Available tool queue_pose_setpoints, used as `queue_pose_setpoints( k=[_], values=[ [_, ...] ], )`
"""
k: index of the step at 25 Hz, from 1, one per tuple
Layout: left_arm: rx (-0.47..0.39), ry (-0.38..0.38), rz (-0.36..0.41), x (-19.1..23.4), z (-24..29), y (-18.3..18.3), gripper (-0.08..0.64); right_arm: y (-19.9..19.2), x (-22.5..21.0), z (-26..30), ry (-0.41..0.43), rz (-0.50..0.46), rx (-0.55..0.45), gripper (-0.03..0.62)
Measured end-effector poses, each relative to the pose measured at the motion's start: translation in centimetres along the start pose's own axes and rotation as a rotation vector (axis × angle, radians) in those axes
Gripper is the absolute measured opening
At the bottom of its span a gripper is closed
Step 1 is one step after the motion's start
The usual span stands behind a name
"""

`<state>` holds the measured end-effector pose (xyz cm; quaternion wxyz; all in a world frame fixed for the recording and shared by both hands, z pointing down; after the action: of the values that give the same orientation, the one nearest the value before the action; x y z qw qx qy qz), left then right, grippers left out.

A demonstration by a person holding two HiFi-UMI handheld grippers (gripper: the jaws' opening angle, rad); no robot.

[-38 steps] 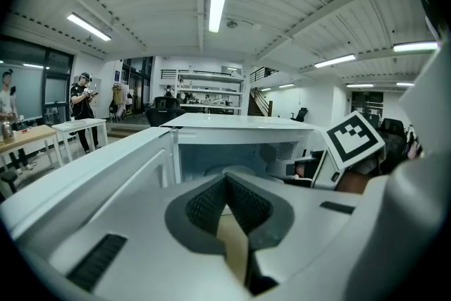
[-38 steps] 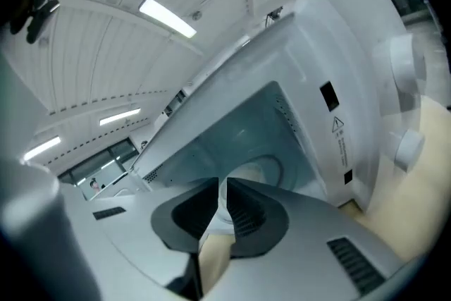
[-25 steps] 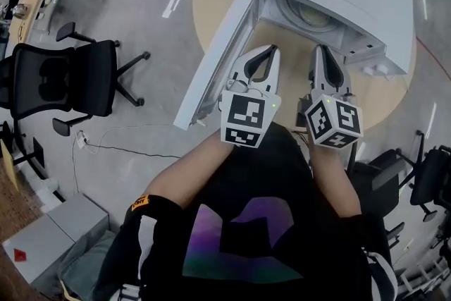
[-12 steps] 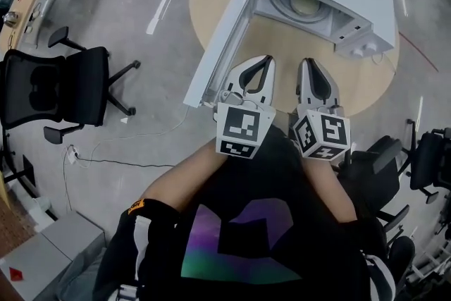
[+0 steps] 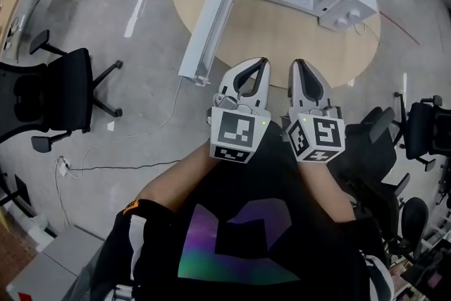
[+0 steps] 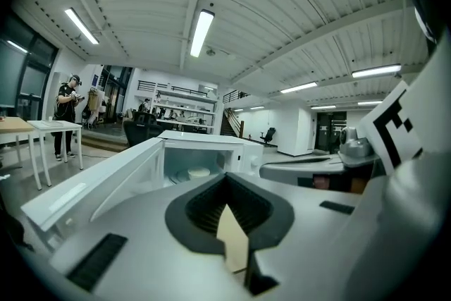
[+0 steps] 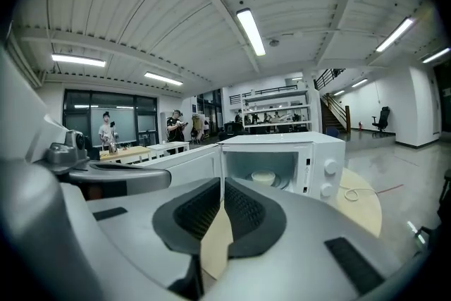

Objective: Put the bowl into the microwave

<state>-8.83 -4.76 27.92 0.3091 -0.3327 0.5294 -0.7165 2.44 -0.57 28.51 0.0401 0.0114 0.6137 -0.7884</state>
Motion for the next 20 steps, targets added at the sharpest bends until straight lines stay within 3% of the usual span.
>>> queue_pose_setpoints(
  k=[8, 20],
  values=[
    [-0.031, -0.003, -0.015, -1.4, -2.2, -0.4, 0.044, -0.5, 0.7, -3.0, 0.011, -0.027, 0.009, 0.025],
    [-0.029, 0.067, -0.022, -4.8, -3.7, -0.7, 0.044, -0.7, -1.7, -6.6, 0.103, -0.059, 0.019, 0.023]
  ],
)
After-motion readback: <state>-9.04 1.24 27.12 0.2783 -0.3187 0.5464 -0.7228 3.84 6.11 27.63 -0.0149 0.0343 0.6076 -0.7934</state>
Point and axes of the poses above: the fingertips, and each gripper's own axes: z forward along the fingers, x to its left, y out of its top, the point moved 6 cm from there along -z, backward along the fingers, and after that the axes turned 1 degree about -z, right-handed, at the moved point
